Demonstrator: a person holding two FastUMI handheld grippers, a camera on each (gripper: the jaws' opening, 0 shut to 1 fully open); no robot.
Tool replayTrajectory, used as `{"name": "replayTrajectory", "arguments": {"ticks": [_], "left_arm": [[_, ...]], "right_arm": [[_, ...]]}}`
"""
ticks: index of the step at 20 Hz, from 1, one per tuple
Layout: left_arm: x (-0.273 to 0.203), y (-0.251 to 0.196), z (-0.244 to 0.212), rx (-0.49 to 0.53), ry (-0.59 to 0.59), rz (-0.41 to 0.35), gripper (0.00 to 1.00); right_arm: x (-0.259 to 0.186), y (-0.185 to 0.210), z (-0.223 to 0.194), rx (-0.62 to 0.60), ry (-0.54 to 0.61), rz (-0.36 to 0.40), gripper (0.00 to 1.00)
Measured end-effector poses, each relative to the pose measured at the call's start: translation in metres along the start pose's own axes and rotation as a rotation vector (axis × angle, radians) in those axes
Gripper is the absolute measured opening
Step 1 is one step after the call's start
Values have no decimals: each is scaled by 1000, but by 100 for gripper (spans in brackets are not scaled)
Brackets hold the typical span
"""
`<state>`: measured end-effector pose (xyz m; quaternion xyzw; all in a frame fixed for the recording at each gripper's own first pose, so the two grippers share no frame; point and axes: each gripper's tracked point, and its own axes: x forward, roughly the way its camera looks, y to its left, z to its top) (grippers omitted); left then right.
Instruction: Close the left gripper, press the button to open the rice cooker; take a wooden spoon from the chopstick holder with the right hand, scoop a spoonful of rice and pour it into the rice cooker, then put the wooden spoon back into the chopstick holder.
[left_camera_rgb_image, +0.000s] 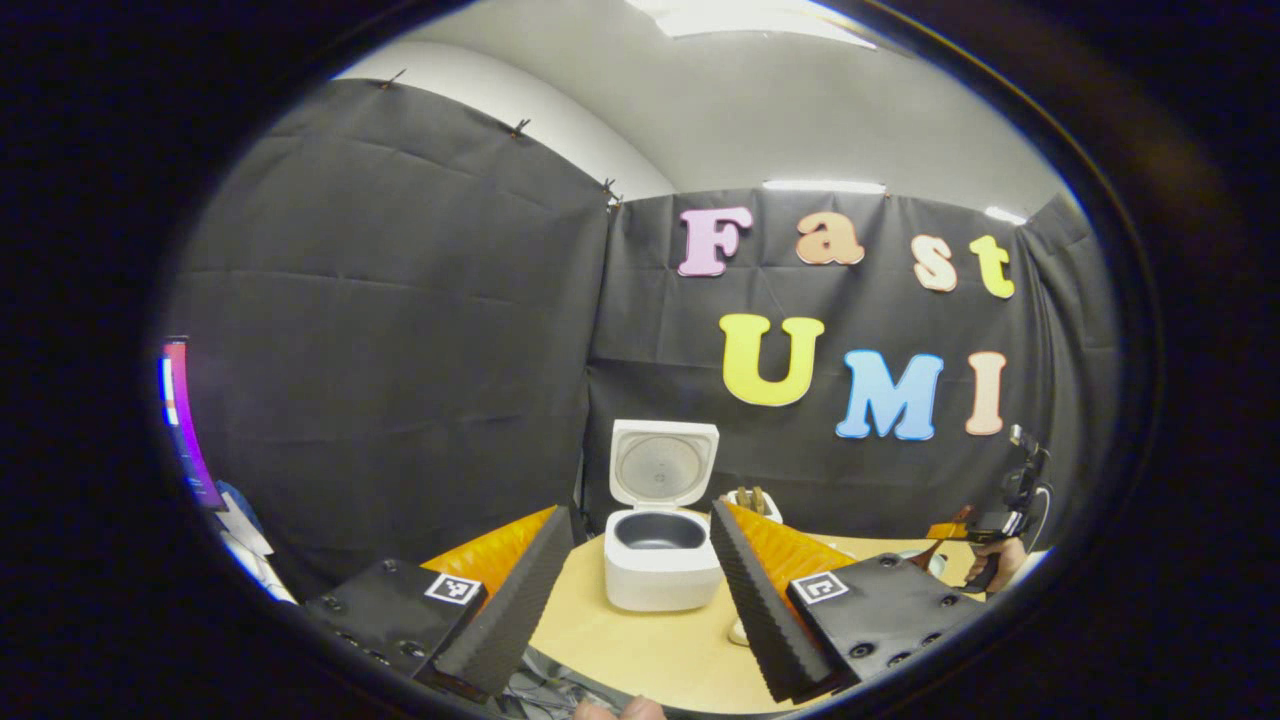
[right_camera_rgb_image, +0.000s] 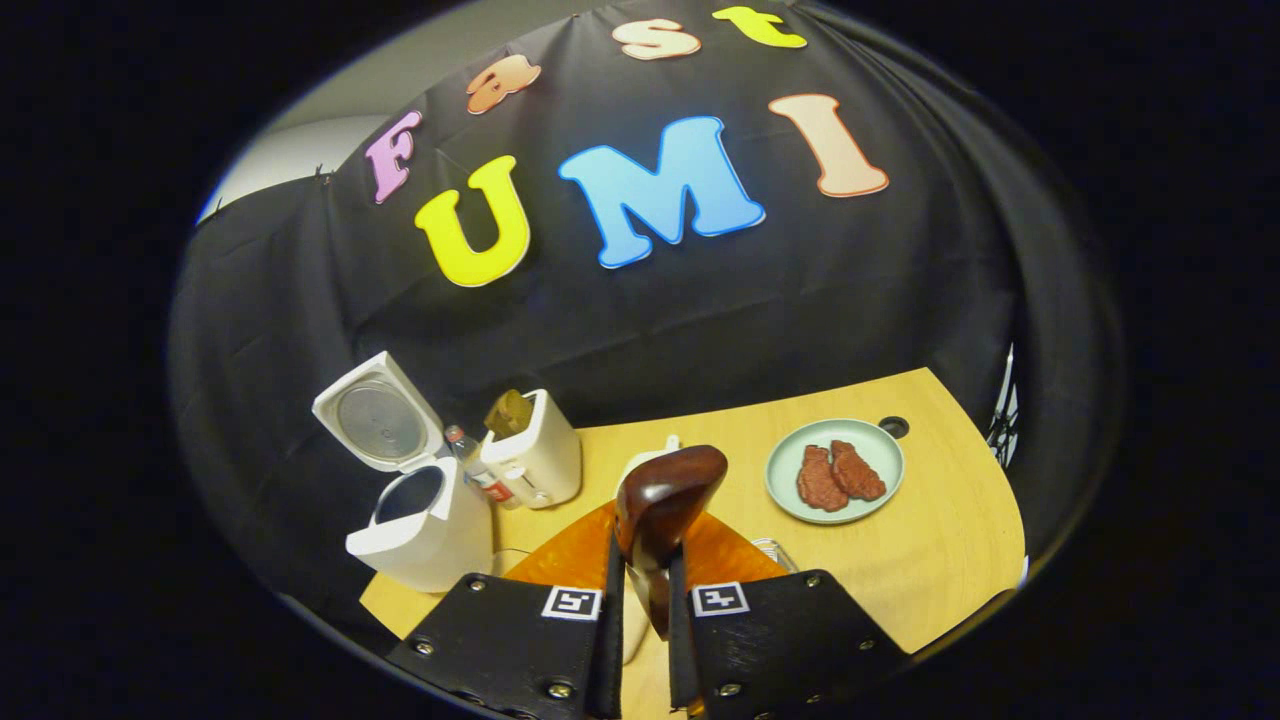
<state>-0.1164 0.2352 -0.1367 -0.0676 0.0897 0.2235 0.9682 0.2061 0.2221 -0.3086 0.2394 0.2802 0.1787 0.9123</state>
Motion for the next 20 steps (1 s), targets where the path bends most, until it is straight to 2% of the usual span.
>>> {"name": "replayTrajectory", "arguments": {"ticks": [3, 6, 11, 12, 14, 17, 20], "left_arm": [[3, 26, 6, 1, -14, -38, 94], [7, 42, 7, -8, 1, -53, 94], [44, 53, -5, -3, 62, 7, 93], [49, 52, -8, 1, 80, 14, 97], [50, 57, -13, 18, 108, 32, 93], [83, 49, -23, 45, 153, 67, 93], [94, 45, -28, 51, 178, 85, 97]], "right_arm": [[2, 54, -21, -25, 21, 28, 18], [21, 75, -51, -58, 73, 17, 18], [76, 87, -97, -107, 160, 35, 19], [88, 87, -102, -110, 170, 36, 19], [112, 93, -115, -101, 194, 51, 19], [143, 107, -133, -107, 223, 85, 19], [158, 124, -151, -126, 257, 115, 19]]}}
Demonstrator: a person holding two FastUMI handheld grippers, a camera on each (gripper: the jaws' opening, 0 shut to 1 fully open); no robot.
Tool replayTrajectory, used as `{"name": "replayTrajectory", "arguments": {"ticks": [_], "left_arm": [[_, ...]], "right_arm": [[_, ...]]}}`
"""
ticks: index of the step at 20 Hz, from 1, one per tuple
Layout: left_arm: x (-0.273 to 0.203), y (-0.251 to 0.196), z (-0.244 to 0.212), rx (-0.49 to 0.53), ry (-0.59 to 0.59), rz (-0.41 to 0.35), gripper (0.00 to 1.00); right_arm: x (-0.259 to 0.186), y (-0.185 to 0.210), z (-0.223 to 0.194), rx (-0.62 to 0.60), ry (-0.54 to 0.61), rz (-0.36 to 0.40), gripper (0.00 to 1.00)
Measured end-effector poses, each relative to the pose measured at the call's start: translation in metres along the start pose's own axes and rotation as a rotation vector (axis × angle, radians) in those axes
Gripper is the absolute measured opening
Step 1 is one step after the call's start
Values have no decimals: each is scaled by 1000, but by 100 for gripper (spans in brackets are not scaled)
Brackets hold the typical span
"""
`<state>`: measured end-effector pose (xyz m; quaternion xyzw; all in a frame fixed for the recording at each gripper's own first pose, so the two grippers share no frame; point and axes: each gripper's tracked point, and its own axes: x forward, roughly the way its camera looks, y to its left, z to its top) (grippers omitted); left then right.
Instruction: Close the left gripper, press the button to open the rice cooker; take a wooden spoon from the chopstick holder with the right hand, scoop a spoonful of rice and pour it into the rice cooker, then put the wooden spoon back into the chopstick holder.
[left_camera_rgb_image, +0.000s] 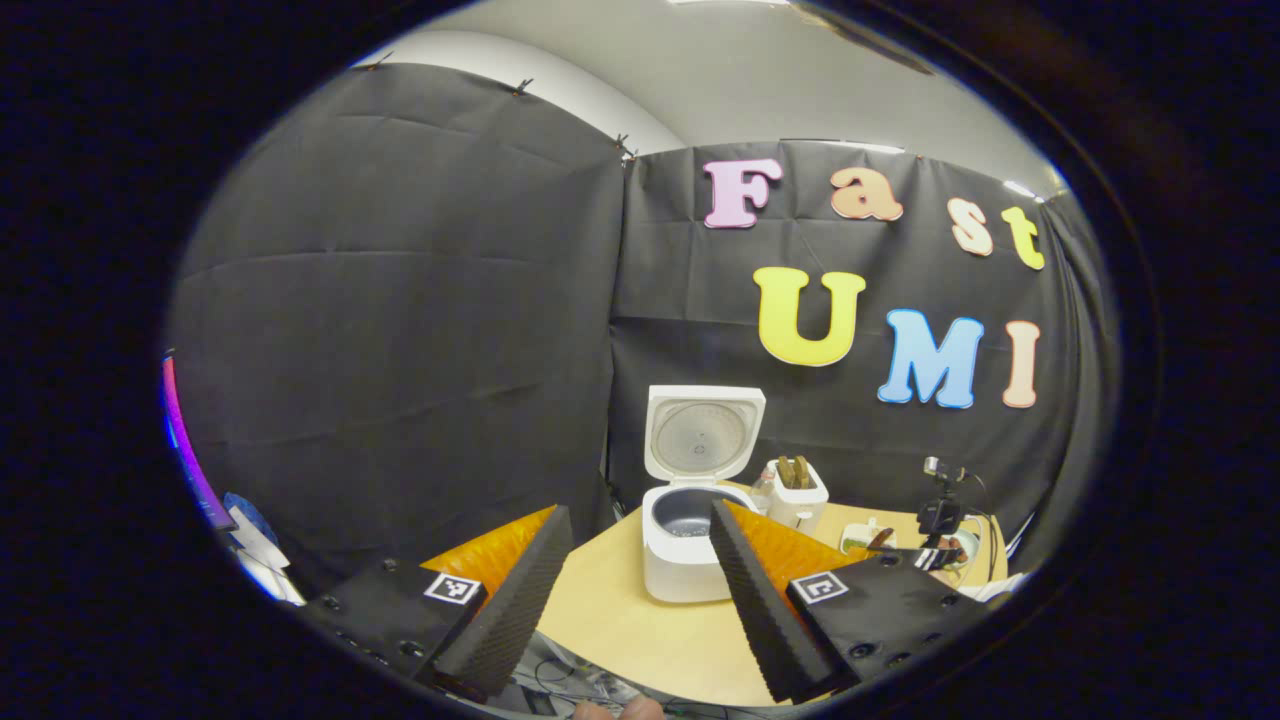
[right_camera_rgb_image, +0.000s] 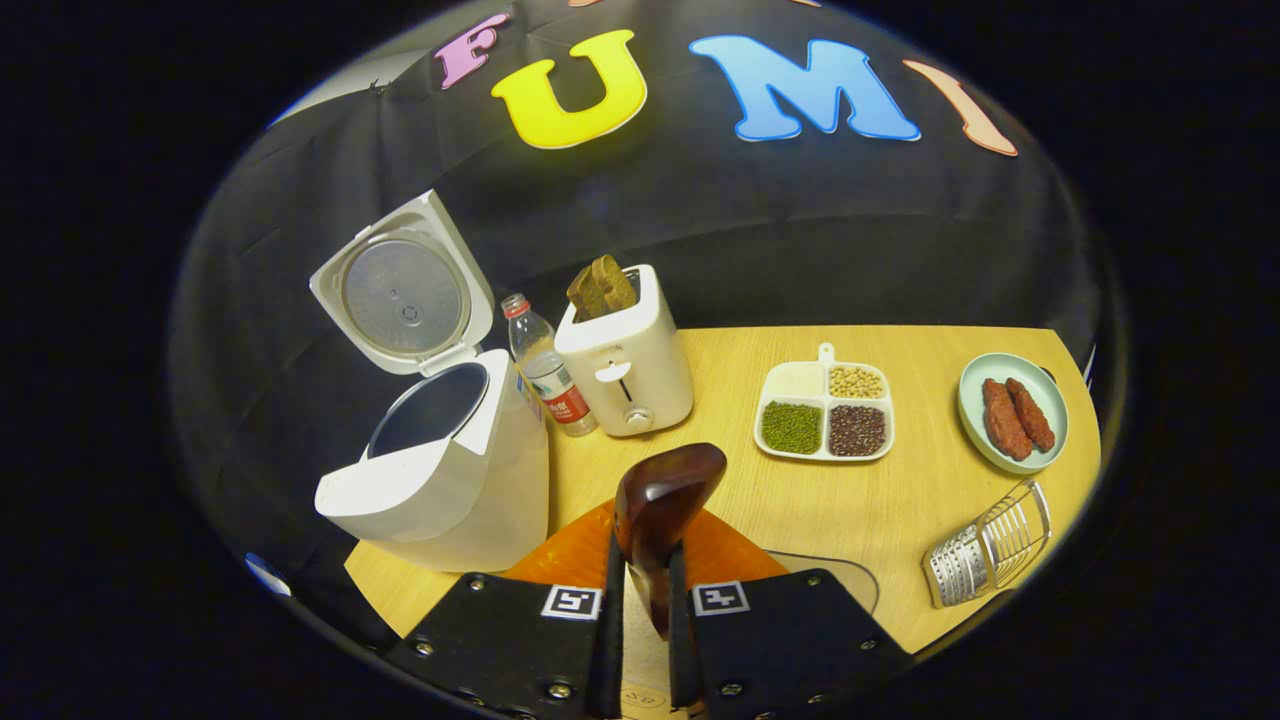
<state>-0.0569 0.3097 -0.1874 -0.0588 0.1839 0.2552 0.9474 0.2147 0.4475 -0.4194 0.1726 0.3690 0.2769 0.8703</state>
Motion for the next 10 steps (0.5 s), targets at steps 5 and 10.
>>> {"name": "replayTrajectory", "arguments": {"ticks": [5, 10], "left_arm": [[1, -1, -5, -14, 17, 23, 94], [-1, -9, 11, 20, -22, 17, 99]], "right_arm": [[2, 19, -20, 57, 85, 73, 19], [-4, 18, -27, 318, 131, 129, 19]]}}
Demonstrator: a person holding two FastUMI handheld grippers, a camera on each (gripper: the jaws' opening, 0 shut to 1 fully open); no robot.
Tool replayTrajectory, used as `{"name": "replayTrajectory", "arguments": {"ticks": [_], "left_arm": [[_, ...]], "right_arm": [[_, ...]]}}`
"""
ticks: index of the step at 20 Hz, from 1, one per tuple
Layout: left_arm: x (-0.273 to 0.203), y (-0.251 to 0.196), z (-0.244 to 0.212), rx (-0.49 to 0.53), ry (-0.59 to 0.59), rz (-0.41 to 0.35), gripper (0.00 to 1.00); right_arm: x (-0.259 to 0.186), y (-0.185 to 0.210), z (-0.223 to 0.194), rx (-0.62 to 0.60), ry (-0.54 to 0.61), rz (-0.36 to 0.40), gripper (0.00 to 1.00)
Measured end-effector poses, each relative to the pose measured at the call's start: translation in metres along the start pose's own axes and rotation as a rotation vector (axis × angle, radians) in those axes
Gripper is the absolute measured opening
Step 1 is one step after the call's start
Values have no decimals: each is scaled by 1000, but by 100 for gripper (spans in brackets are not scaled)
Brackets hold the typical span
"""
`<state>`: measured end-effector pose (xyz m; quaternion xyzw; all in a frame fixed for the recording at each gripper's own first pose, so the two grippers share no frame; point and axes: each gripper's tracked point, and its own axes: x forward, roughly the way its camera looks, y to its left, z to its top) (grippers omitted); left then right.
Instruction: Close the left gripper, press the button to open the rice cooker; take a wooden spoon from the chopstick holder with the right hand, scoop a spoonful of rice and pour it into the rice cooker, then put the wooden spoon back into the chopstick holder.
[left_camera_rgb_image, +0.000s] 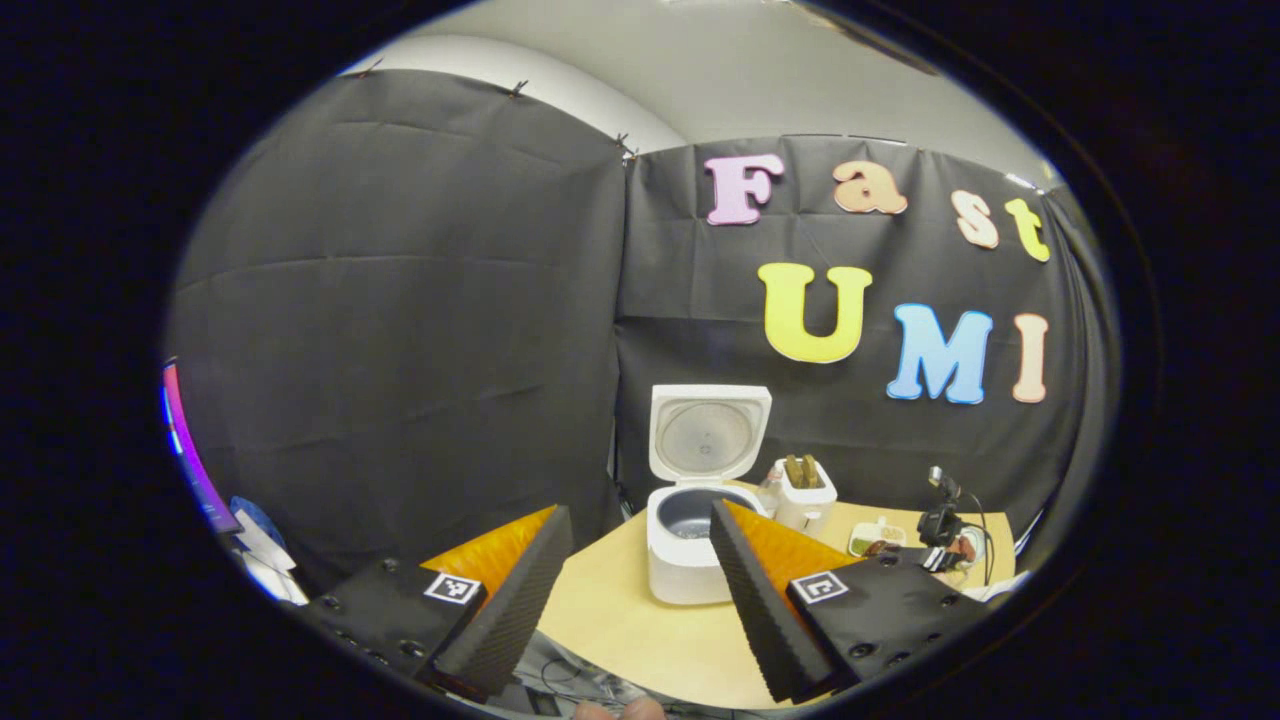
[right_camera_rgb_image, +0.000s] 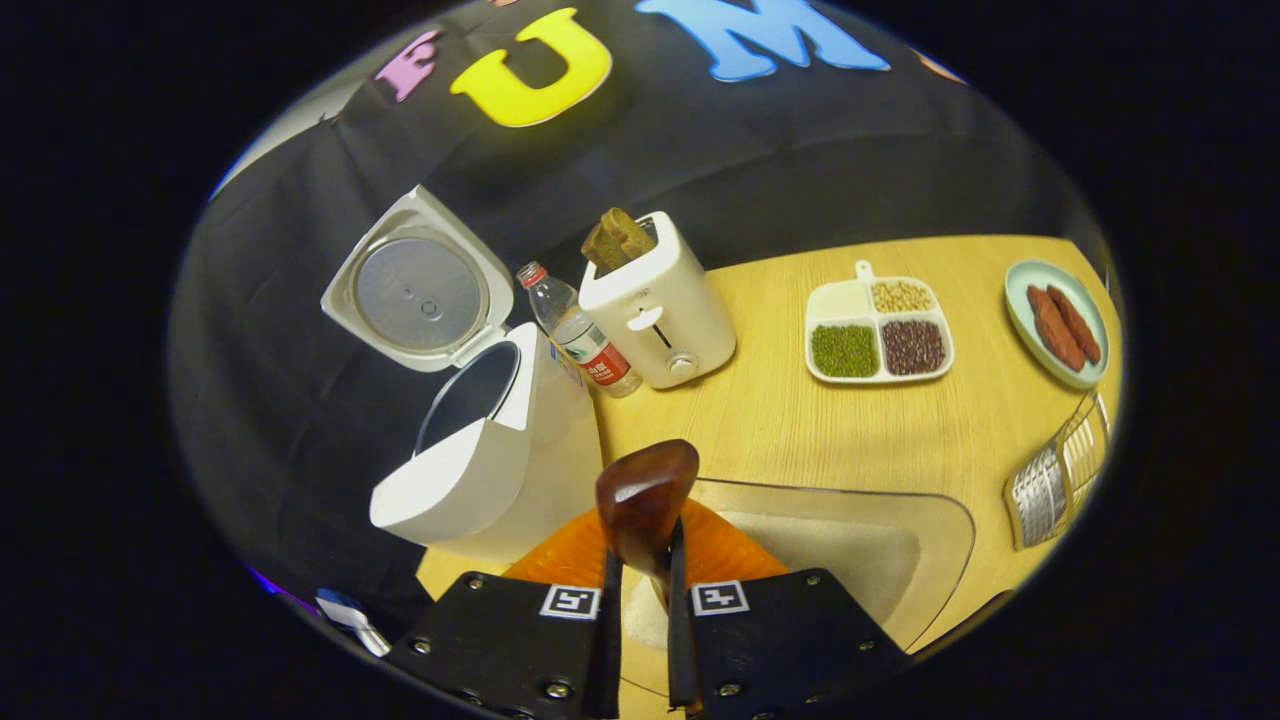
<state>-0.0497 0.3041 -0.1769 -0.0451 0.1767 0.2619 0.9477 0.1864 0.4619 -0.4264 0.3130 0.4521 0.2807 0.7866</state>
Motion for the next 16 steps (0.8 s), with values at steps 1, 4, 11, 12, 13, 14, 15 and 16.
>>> {"name": "replayTrajectory", "arguments": {"ticks": [1, 4, 11, 12, 13, 14, 15, 16], "left_arm": [[-1, -1, 3, 3, -5, -1, 100], [-2, -2, 4, 7, -9, -5, 94], [0, -4, 16, 27, -31, -25, 94], [2, -5, 18, 27, -34, -29, 94], [1, -6, 19, 27, -38, -34, 94], [2, -6, 21, 27, -43, -38, 94], [2, -7, 20, 30, -44, -42, 94], [2, -7, 20, 32, -47, -45, 94]], "right_arm": [[-1, -6, 1, 62, -1, 6, 19], [-8, -21, 2, 240, 8, 36, 19], [-47, -23, 28, 401, -62, 131, 19], [-54, -20, 36, 412, -76, 149, 19], [-60, -15, 43, 424, -92, 165, 19], [-67, -12, 51, 432, -107, 178, 19], [-72, -8, 59, 436, -120, 186, 19], [-78, -4, 66, 434, -131, 191, 18]]}}
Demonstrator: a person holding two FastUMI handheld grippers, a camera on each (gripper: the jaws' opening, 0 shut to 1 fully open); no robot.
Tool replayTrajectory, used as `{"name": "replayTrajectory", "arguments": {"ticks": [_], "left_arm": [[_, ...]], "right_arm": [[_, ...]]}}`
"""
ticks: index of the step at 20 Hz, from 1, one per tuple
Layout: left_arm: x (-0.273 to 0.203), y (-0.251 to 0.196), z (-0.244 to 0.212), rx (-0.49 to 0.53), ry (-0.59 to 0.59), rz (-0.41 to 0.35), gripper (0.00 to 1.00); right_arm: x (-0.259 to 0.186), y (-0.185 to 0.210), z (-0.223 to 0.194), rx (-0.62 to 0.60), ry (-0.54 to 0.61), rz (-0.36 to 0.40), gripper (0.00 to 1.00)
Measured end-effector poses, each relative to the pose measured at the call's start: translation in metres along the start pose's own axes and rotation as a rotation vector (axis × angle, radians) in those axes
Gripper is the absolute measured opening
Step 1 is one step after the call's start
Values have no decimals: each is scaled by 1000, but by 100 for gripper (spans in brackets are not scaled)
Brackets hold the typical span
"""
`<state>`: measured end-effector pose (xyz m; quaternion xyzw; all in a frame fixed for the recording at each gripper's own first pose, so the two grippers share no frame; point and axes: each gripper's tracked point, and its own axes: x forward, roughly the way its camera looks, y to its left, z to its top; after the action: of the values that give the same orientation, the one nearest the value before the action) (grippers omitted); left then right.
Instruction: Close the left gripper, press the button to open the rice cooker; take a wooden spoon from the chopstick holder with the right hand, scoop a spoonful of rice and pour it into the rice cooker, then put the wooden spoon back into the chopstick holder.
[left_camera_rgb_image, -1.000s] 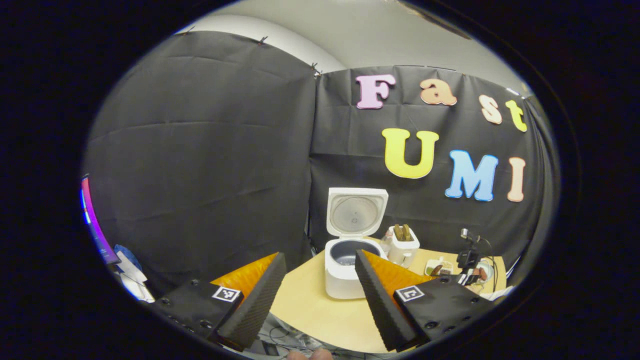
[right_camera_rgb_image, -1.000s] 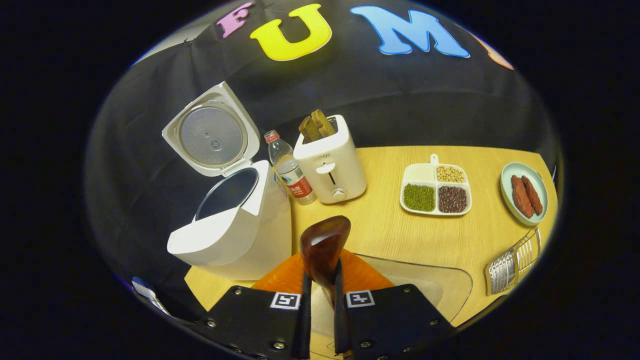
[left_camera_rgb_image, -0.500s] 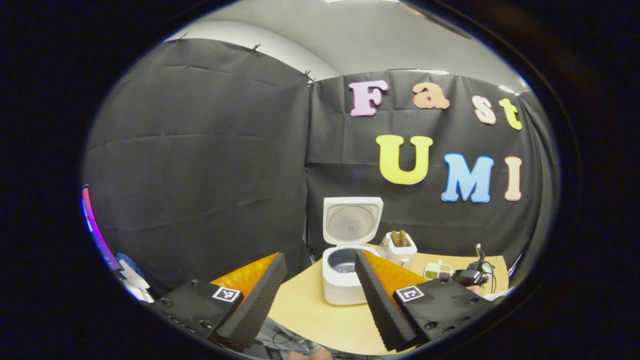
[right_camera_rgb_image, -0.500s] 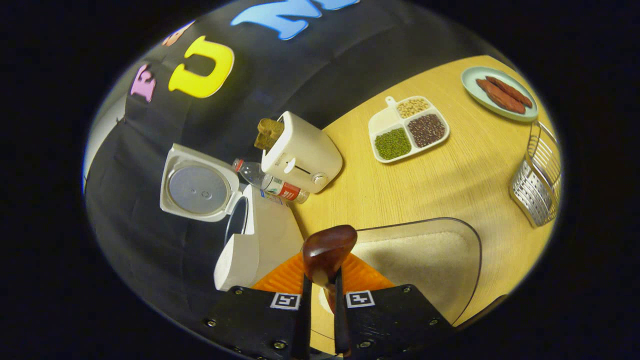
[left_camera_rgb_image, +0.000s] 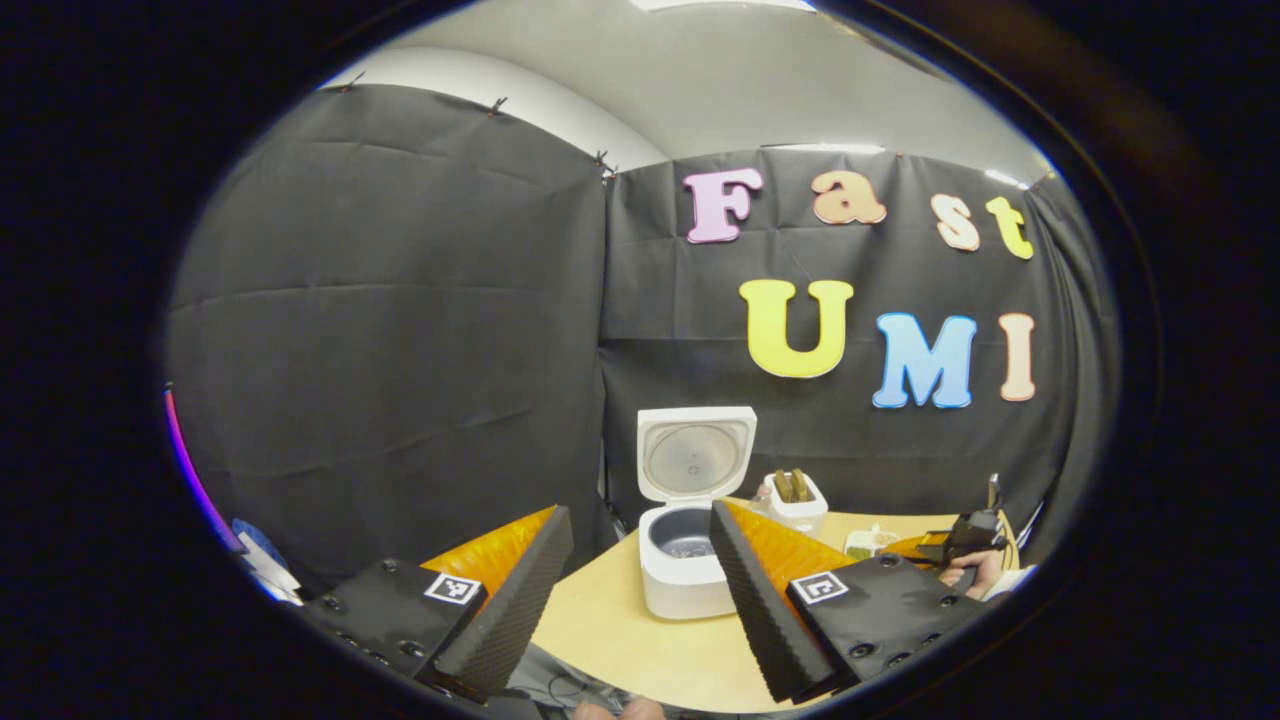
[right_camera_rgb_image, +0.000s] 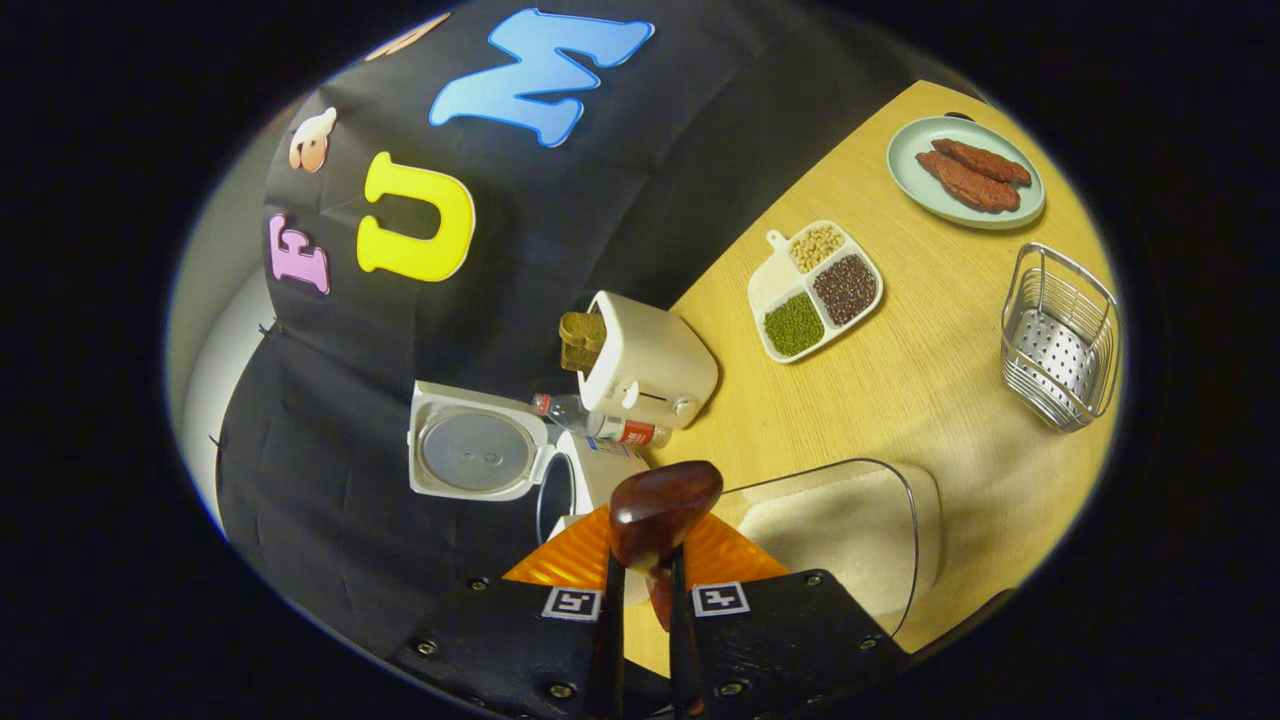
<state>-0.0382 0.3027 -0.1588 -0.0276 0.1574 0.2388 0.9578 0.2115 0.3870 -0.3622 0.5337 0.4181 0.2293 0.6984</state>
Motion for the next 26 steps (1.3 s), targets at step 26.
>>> {"name": "replayTrajectory", "arguments": {"ticks": [26], "left_arm": [[1, 102, -32, -16, 58, 231, 94]], "right_arm": [[251, 167, -86, -428, 135, 60, 18]]}}
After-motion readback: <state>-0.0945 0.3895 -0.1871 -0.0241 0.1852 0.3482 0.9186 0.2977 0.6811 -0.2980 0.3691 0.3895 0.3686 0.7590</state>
